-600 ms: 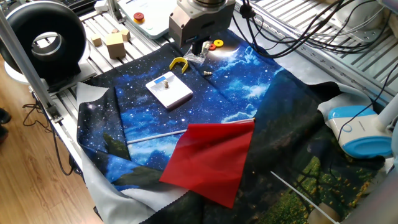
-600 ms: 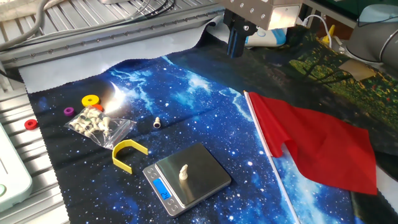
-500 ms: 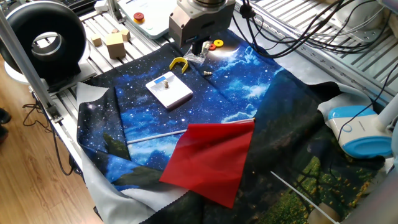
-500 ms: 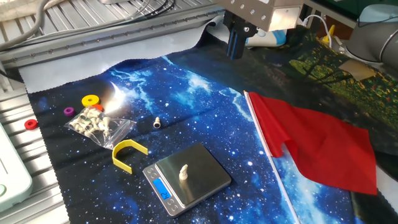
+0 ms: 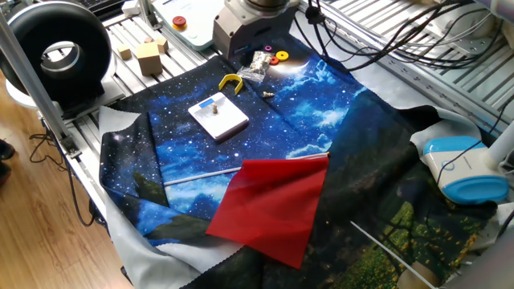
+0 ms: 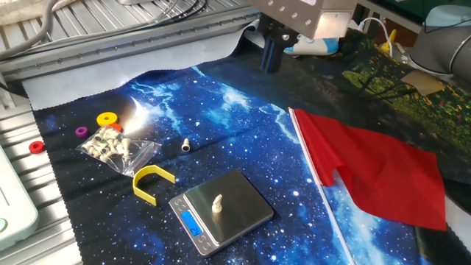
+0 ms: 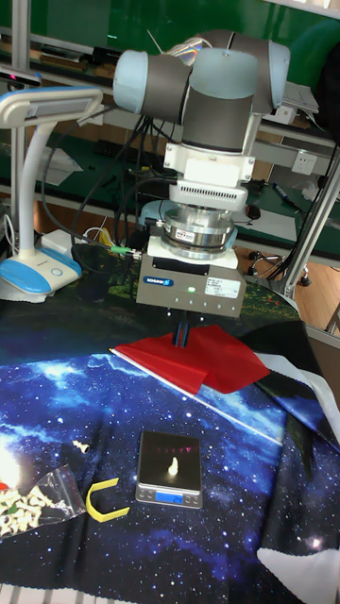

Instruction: Remove the object from the scale

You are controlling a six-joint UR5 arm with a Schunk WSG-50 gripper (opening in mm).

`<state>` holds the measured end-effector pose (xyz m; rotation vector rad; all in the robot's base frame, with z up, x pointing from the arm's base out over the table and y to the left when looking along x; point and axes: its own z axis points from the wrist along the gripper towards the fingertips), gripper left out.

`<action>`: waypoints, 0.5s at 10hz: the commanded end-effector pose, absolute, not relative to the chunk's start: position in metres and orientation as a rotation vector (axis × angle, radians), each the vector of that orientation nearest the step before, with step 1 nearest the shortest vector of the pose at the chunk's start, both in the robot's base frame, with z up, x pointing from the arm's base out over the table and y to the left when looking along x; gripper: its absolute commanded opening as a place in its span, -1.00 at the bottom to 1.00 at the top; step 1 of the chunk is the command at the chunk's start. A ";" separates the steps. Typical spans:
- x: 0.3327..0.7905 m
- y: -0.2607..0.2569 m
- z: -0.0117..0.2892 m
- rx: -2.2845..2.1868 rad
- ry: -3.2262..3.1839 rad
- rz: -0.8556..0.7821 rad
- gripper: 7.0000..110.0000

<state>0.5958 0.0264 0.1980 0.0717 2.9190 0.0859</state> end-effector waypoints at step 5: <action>0.618 0.034 0.201 0.035 2.811 0.075 -1.00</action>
